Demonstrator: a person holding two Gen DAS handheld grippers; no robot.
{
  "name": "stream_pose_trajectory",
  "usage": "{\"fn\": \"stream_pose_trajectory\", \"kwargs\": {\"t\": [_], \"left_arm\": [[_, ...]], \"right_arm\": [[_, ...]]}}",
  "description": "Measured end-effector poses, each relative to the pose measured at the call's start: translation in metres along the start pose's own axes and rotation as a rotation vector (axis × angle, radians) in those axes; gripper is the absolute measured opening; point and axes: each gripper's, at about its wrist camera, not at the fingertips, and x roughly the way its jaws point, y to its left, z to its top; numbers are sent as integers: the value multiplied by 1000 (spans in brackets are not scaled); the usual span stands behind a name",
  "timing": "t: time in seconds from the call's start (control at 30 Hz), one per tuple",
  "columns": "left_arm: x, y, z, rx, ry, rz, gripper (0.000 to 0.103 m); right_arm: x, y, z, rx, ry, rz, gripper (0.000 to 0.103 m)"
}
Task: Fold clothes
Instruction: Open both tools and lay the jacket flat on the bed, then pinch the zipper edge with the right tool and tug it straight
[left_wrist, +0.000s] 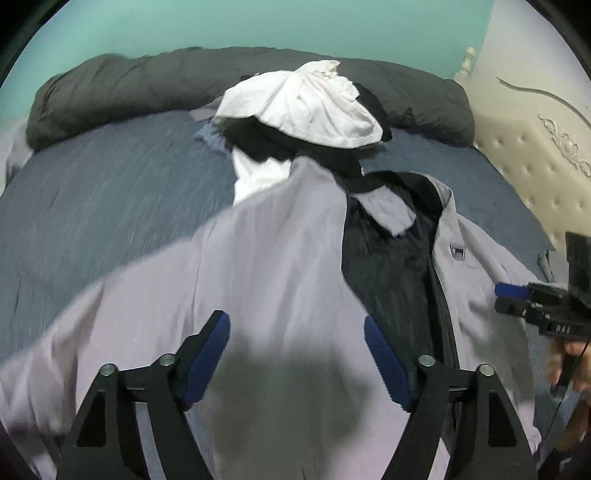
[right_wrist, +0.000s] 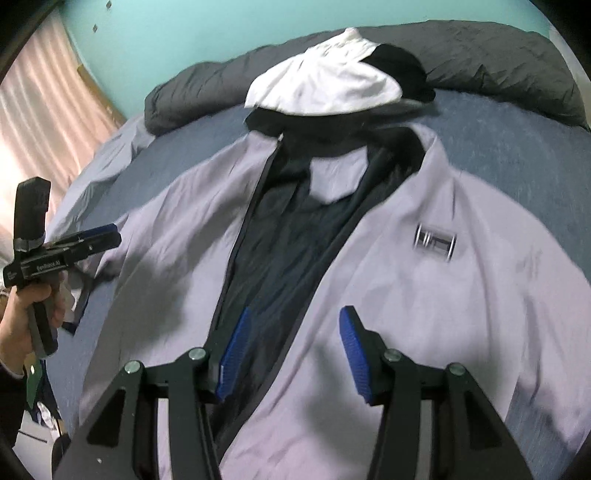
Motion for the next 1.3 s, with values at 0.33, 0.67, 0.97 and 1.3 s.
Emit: {"fn": "stream_pose_trajectory", "kwargs": {"t": [0.33, 0.67, 0.97, 1.3], "left_arm": [[-42, 1, -73, -56, -34, 5, 103], [-62, 19, -139, -169, -53, 6, 103], [-74, 47, -169, -215, -64, 41, 103], [-86, 67, -192, -236, -68, 47, 103]], "right_arm": [[3, 31, -61, 92, 69, -5, 51], [15, 59, -80, 80, 105, -51, 51], [32, 97, -99, 39, 165, 50, 40], [29, 96, -123, 110, 162, 61, 1]]}}
